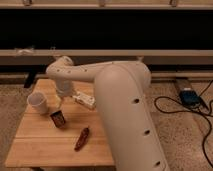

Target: Knock the eraser over

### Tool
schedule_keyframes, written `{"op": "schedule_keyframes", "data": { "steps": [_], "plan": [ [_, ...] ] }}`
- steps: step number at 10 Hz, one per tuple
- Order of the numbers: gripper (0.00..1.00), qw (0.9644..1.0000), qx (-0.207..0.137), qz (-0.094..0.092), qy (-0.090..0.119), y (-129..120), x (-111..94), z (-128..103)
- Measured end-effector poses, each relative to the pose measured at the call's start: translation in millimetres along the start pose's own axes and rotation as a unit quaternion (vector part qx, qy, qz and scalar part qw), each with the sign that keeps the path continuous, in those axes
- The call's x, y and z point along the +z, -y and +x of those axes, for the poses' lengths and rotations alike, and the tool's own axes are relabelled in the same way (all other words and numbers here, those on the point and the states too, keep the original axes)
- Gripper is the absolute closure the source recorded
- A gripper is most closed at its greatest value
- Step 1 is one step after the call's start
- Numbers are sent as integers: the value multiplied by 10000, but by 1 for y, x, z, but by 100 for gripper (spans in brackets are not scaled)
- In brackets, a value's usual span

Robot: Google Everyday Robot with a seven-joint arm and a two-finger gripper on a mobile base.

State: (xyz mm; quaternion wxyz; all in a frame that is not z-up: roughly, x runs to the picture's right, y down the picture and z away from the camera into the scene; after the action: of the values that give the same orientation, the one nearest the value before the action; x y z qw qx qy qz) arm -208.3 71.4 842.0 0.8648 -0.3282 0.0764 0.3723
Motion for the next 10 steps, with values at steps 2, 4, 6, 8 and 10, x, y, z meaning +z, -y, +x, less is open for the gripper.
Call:
{"op": "schedule_keyframes", "data": {
  "steps": [2,4,6,8,10],
  "plan": [
    [20,9999,-1,-139,-52,7,-4,26],
    [20,9991,-89,-403,-132,1,-11,51],
    [20,9984,-152,-492,-231,-5,-14,68],
    [20,9985,-126,-485,-227,-1,-16,70],
    [20,9990,-85,-377,-215,7,-17,68]
  ]
}}
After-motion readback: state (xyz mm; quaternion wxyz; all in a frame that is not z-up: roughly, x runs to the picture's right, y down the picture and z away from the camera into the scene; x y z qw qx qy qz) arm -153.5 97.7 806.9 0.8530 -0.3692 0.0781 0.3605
